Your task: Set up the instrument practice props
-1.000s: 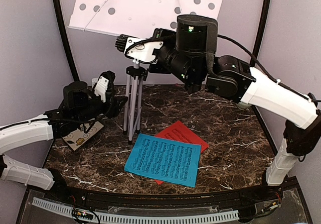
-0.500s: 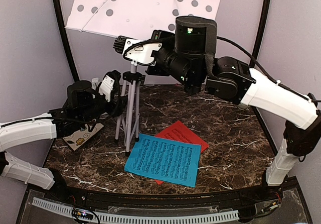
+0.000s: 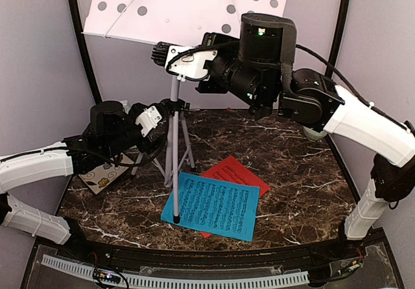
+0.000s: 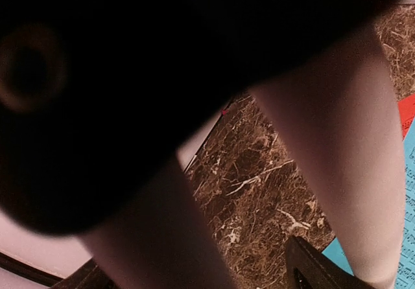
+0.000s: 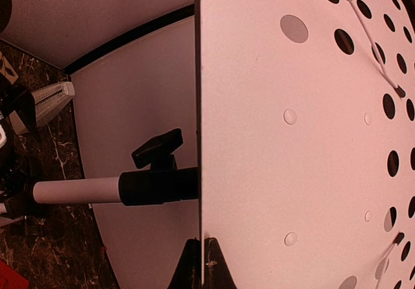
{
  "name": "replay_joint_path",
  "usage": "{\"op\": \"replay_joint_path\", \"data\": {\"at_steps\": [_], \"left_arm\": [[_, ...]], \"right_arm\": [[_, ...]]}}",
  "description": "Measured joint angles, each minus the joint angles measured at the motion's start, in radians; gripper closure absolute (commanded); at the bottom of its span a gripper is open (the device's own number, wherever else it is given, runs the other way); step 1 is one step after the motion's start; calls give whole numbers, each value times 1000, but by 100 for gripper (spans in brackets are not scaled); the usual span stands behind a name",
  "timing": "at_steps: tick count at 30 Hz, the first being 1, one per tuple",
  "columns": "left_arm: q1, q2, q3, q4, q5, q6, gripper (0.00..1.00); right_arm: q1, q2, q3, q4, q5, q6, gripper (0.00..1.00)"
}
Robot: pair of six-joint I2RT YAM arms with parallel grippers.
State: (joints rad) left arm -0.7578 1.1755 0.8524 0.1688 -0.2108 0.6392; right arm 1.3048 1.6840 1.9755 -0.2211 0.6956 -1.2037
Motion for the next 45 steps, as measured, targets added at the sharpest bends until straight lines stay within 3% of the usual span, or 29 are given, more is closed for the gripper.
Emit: {"op": "replay_joint_path", "data": {"at_steps": [5, 14, 21, 34, 45], "left_arm": [[0, 0, 26, -10, 9, -3, 12], [0, -129, 5, -12, 108, -192, 11], [0, -174, -42, -6, 172, -330, 26], [0, 50, -130, 75, 297, -639, 41], [-40, 322, -103, 128, 354, -737, 45]], "right_arm": [[0, -11, -4, 66, 21, -57, 100], [1, -11, -32, 224, 90, -241, 100], [-23, -11, -32, 296, 108, -307, 100], [-105, -68, -145, 348, 135, -389, 100], [-158, -141, -240, 327, 130, -432, 100]]}}
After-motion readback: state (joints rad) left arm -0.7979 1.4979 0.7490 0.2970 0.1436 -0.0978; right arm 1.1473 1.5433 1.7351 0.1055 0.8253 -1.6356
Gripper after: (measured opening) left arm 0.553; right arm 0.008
